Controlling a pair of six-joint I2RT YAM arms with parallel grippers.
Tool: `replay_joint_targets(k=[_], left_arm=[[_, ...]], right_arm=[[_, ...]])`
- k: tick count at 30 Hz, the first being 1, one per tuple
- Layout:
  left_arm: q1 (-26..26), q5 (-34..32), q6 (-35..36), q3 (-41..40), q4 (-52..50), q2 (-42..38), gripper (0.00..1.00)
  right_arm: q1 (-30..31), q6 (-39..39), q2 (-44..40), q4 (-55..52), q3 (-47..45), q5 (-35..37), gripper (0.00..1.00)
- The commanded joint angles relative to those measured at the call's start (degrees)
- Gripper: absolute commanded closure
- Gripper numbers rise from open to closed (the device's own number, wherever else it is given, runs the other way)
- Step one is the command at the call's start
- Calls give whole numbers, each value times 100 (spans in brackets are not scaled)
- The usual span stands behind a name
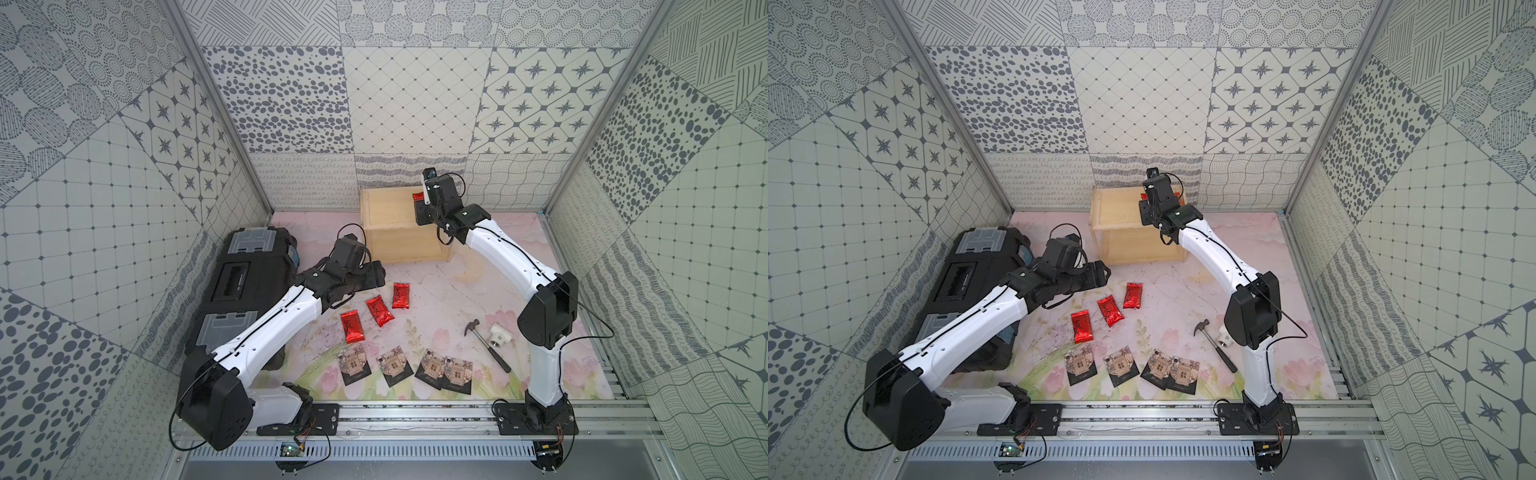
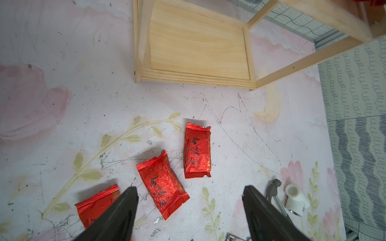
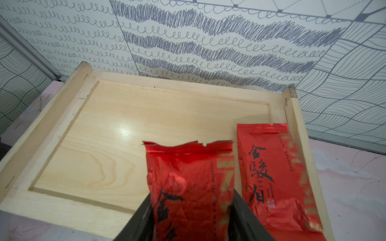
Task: Place the tea bags on the shelf by color
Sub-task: Place the tea bag on the shelf.
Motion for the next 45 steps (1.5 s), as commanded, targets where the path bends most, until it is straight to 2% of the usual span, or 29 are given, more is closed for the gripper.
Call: replay_joint_targets(k=[1,26,36,45], left_arm=[[-22,14,15,24,114,18,17],[-11,-53,67,-98,296,-43,16],[-9,-54,67,-135,304,-108,16],[-3,-18,46,-157,288,-192,16]], right_arm=[[-53,-121,134,146,370,92,47],[-115,-129,649,151,749,300,40],[-99,-179,463,151,835,222,38],[15,-633,391,139,955,172,38]])
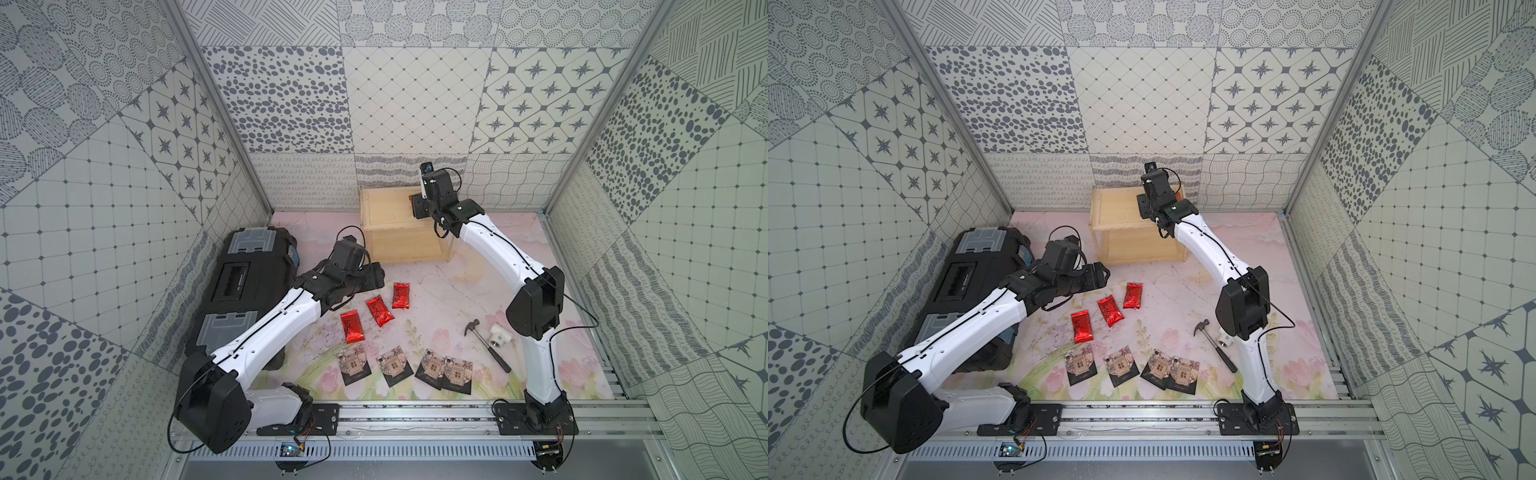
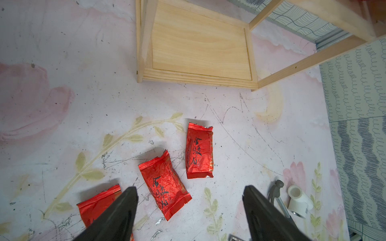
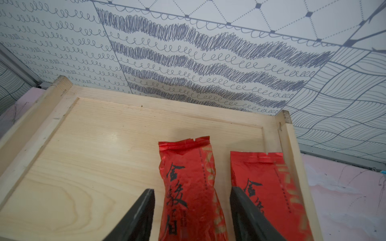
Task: Place the tea bags on the shelf by color
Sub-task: Place the tea bag on the shelf.
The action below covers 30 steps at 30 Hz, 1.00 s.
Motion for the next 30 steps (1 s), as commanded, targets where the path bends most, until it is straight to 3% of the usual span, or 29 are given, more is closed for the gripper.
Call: replay_joint_targets(k=[1,7,15,23,30], left_arm=[[-6,38,37,-7,187,-89,16],[-7,75,0,-65,171,-142,16],[-7,86,-59,-148,142,-259,16],[-2,-14,-32,-202,116,-316,16],[-15,-21,5,-168,126,-269,16]], right_arm=[[84,-315,-171,162,208,-71,38],[271,-677,-275,455,-89,156,34],[213,-1487,535,435,781,663,17],[91,-1433,1221,-88,1861,431,14],[34,-1324,1324,-171,1913,347,14]])
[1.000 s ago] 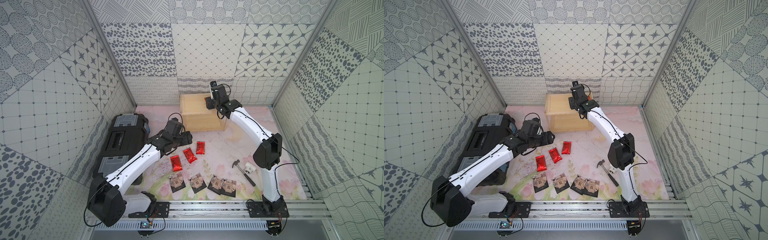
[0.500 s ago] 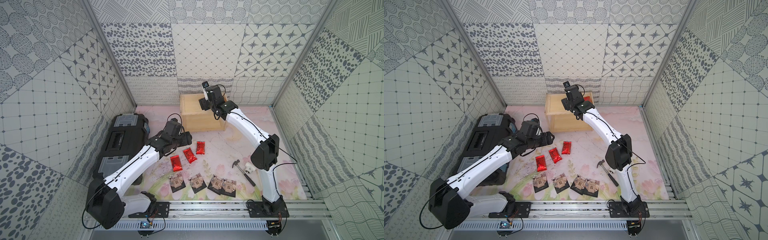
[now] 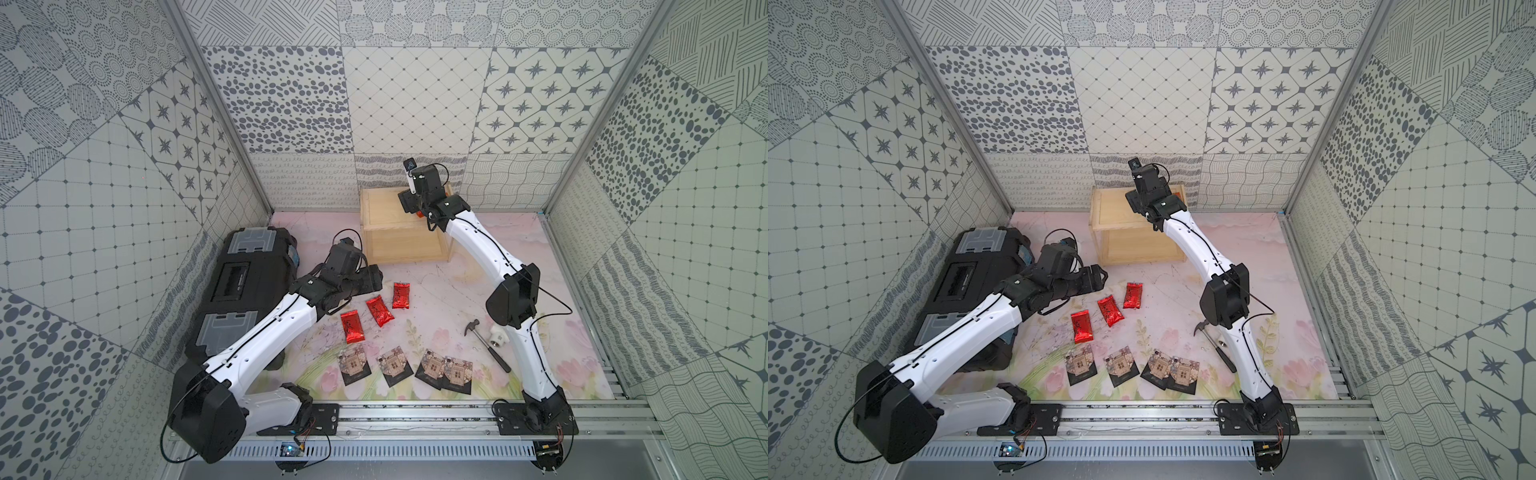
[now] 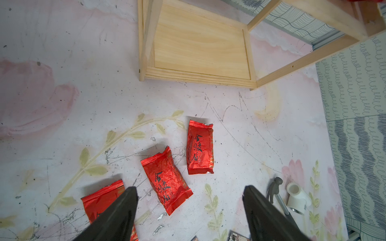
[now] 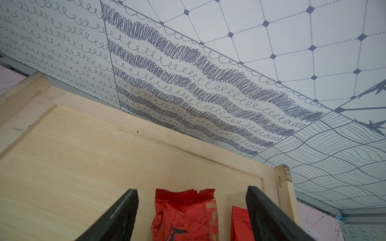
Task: Place the tea bags on the shelf by color
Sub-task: Place the tea bag on the shelf.
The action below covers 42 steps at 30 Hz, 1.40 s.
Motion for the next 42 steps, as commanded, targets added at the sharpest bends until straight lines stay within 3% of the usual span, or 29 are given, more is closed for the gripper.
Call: replay_joint_targets(k=[1,42], left_arm=[[-3,-11,11,26,126,1,16],[-11,-22,-30,-6,99,-58,16]], right_arm=[[-30,72,77,35,145,-52,14],[-161,274,-388,38,-246,105,17]])
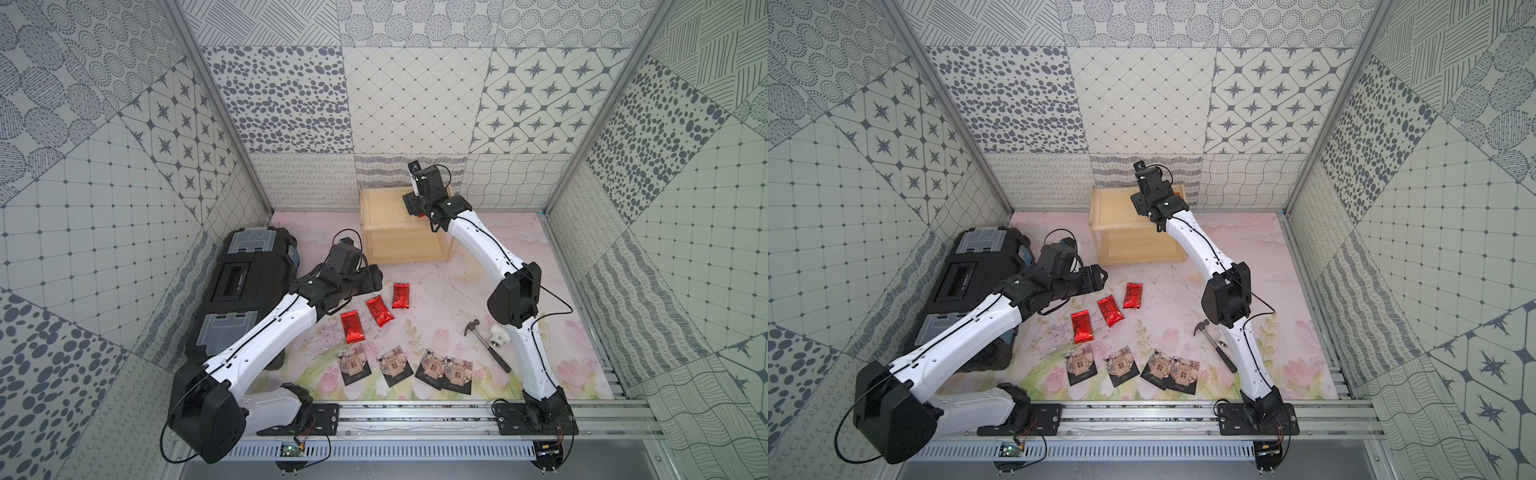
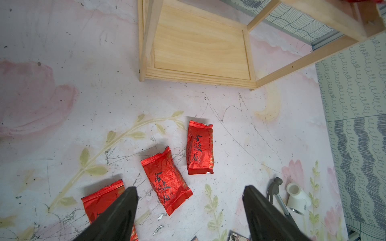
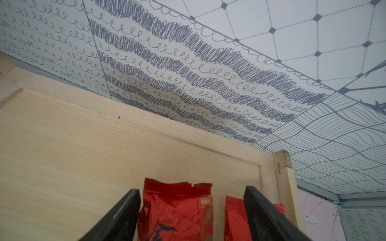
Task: Place the tea bags on the shelf by color
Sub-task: Place the tea bag on the shelf, then pick up the tea bag from the center of the board.
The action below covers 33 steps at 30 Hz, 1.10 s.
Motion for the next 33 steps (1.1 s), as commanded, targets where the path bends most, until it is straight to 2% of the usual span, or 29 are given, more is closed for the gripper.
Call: replay_joint_targets(k=[1,9,14,16,19,21,24,27,33], left_arm=[[-7,-16,-28,-10,99,-49,16],[-7,-51,-43,-27,82,-79,16],[-7,-74,-111,-159,82,-181,17],[-9,-84,-163,-237,-63,-242,17],[-7,-124,-203,-349,-157,-368,19],[-7,-136,-235,-448,-181,-465,20],[-9,-171,-254,-552,-222,-545,22],[1,-202,-275,-554,-341,-538,25],[3,-144,-296,-489,-406,-475,29]], right_arm=[[-14,107,-382,141,-81,40,17],[169,223,-776,141,-209,-184,16],[535,389,-1222,147,-700,76,16],[731,674,-1607,246,-1298,195,17],[1125,1250,-2478,771,-2970,250,17],[1388,1758,-3001,1222,-4148,97,20],[1683,2672,-3367,1517,-5356,-118,22],[1754,3358,-3323,1601,-6060,-334,24],[1756,4013,-2918,1788,-6452,-874,24]])
